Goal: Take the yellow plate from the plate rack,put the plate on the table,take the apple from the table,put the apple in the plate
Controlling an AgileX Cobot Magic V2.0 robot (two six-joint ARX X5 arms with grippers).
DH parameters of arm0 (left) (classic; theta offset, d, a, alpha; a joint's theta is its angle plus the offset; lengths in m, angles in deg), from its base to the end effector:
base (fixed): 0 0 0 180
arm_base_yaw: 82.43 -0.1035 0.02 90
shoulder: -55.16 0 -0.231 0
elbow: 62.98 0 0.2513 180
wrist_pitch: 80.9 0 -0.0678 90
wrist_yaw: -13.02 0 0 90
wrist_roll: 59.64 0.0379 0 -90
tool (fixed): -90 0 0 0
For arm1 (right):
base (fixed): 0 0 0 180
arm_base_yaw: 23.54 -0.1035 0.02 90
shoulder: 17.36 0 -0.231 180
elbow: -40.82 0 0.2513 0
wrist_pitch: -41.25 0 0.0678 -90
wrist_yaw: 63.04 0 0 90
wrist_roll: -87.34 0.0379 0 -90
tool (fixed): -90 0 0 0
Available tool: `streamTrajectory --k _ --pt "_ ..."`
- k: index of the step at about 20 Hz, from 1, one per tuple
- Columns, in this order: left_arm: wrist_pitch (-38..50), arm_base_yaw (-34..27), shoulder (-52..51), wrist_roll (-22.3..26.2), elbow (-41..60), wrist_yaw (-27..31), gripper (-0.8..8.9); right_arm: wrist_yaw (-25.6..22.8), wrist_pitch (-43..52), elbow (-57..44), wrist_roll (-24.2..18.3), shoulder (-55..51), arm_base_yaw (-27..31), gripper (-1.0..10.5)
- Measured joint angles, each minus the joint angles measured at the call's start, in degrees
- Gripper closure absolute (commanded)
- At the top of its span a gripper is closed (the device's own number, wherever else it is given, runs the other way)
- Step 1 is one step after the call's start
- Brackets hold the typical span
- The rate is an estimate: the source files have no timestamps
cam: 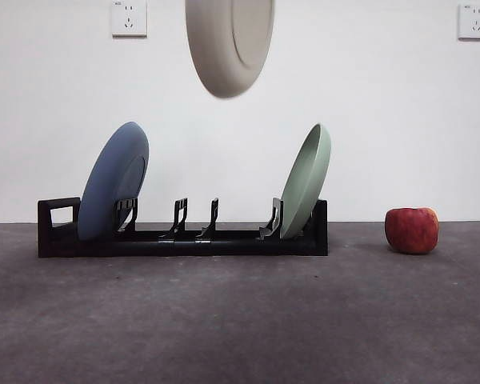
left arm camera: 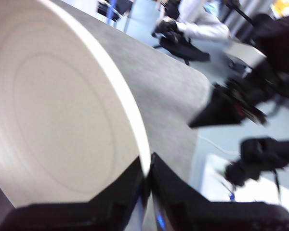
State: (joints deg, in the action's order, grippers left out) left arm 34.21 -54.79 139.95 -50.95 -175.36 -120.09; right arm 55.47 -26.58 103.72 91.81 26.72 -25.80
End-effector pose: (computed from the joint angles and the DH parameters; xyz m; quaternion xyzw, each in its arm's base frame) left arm 0.2517 -0.1610 0.3921 0.0156 0.2744 -0.5710 0.7736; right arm 0.1574 0.0243 0.2690 0.1283 0.4130 0.2255 0.8730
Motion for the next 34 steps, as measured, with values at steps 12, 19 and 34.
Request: streamTrajectory --k 12,19,34 --pt "-24.5 10.1 -9.4 13.9 4.6 5.9 8.20 0.0 0.1 0.0 0.7 1.5 0.0 9.5" --pt "-13.8 26.3 -10.7 14.2 25.3 29.7 8.20 0.0 1.3 0.0 0.9 1.8 0.0 9.5" --pt "-0.4 42.9 13.8 6.5 32.2 68.2 8.21 0.3 5.7 0.0 1.1 2.3 0.0 9.5"
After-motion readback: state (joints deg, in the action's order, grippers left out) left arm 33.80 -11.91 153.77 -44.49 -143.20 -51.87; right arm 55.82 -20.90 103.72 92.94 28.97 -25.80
